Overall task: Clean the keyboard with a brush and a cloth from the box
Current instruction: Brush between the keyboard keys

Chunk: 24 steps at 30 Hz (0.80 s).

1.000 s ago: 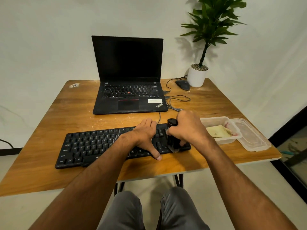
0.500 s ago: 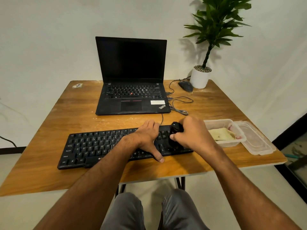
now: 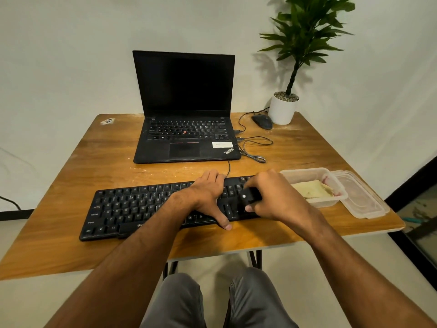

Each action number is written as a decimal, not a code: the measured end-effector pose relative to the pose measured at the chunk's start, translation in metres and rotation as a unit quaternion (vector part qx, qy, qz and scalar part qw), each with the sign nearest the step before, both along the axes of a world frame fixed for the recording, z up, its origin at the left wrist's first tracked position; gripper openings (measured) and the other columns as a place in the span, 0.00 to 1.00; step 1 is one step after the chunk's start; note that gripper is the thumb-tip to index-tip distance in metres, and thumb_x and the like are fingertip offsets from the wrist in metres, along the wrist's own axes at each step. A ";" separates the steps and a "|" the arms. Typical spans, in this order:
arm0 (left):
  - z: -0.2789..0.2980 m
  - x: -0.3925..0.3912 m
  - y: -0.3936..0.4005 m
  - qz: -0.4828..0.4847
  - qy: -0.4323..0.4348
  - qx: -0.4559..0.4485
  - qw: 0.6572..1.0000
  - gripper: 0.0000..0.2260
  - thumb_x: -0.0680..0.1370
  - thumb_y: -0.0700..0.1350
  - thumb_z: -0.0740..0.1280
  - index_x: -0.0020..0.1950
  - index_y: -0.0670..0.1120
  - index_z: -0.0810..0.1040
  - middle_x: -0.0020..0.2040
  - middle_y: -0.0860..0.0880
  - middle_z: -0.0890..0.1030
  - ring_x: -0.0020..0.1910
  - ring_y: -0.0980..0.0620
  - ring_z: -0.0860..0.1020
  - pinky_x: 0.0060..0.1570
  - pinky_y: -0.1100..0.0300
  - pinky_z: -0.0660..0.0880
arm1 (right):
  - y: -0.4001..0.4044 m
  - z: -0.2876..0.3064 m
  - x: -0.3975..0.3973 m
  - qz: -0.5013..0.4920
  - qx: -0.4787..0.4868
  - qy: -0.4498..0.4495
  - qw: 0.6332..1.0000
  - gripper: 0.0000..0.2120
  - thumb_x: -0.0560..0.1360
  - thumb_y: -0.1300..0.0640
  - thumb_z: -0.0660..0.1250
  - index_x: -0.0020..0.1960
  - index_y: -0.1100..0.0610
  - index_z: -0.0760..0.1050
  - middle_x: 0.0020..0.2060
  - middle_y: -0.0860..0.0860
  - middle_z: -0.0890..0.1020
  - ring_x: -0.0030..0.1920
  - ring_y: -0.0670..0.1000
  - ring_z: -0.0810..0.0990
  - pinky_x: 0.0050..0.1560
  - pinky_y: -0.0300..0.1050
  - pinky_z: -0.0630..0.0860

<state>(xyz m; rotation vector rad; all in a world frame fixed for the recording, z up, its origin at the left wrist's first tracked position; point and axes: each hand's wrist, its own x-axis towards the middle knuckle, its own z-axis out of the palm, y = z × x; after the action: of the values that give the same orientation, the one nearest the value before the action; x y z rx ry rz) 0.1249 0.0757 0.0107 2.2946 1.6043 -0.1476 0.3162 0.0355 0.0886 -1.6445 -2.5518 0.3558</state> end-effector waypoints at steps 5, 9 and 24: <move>0.000 0.000 0.000 0.004 -0.001 -0.002 1.000 0.58 0.57 0.72 0.81 0.77 0.47 0.60 0.63 0.50 0.62 0.64 0.50 0.62 0.72 0.48 0.69 | 0.014 0.020 0.018 -0.032 -0.049 0.054 0.997 0.13 0.67 0.52 0.80 0.51 0.51 0.84 0.44 0.47 0.85 0.47 0.47 0.82 0.45 0.44 0.78; 0.001 0.000 -0.001 -0.001 0.010 0.003 1.000 0.55 0.58 0.72 0.80 0.75 0.47 0.62 0.63 0.50 0.63 0.63 0.51 0.63 0.70 0.49 0.70 | 0.015 0.007 -0.009 -0.095 0.017 0.172 0.980 0.11 0.68 0.50 0.79 0.47 0.52 0.83 0.38 0.45 0.83 0.41 0.45 0.81 0.37 0.38 0.72; 0.004 0.002 -0.003 0.006 0.013 -0.002 1.000 0.59 0.60 0.71 0.81 0.80 0.44 0.58 0.67 0.47 0.63 0.67 0.49 0.63 0.73 0.49 0.68 | 0.002 -0.001 -0.012 -0.080 0.030 0.076 0.993 0.11 0.67 0.48 0.78 0.42 0.54 0.81 0.35 0.47 0.80 0.38 0.47 0.78 0.33 0.38 0.69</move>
<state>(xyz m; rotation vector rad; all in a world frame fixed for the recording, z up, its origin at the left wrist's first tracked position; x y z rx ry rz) 0.1272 0.0723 0.0143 2.2889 1.6284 -0.1777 0.3046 0.0374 0.0874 -1.7156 -2.2810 0.3706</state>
